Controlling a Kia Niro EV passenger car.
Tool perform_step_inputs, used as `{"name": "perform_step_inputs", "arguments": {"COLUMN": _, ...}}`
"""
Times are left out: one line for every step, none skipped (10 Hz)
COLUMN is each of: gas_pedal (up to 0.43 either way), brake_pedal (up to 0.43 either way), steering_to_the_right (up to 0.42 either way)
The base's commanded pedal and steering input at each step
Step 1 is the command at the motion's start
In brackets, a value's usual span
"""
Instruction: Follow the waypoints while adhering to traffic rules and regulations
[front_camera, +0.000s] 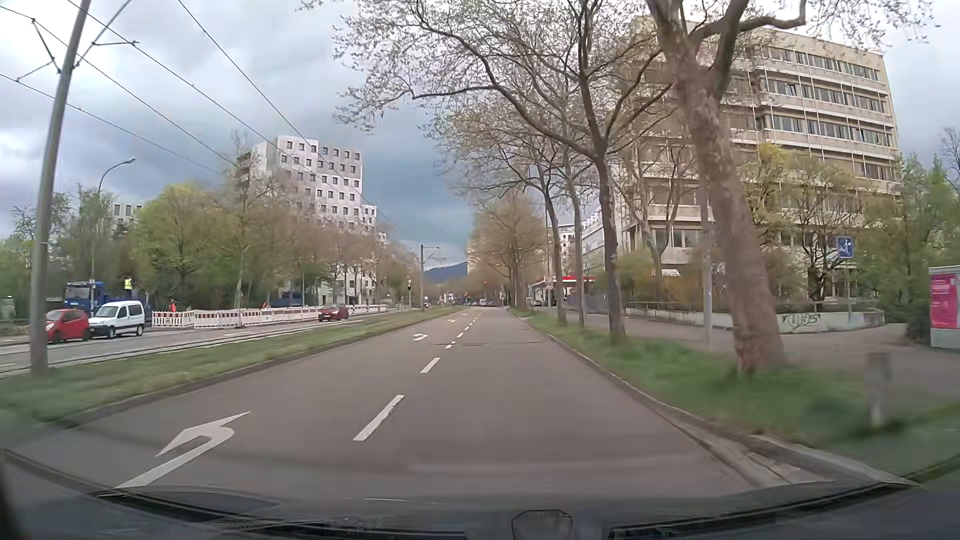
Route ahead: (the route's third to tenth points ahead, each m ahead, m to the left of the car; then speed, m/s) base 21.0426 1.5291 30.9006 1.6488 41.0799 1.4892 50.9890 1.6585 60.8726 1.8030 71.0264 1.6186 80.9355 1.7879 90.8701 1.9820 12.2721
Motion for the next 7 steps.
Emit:
{"name": "perform_step_inputs", "arguments": {"gas_pedal": 0.138, "brake_pedal": 0.000, "steering_to_the_right": 0.003}}
{"name": "perform_step_inputs", "arguments": {"gas_pedal": 0.138, "brake_pedal": 0.000, "steering_to_the_right": 0.003}}
{"name": "perform_step_inputs", "arguments": {"gas_pedal": 0.138, "brake_pedal": 0.000, "steering_to_the_right": 0.002}}
{"name": "perform_step_inputs", "arguments": {"gas_pedal": 0.138, "brake_pedal": 0.000, "steering_to_the_right": 0.001}}
{"name": "perform_step_inputs", "arguments": {"gas_pedal": 0.130, "brake_pedal": 0.000, "steering_to_the_right": 0.000}}
{"name": "perform_step_inputs", "arguments": {"gas_pedal": 0.130, "brake_pedal": 0.000, "steering_to_the_right": 0.000}}
{"name": "perform_step_inputs", "arguments": {"gas_pedal": 0.130, "brake_pedal": 0.000, "steering_to_the_right": 0.000}}
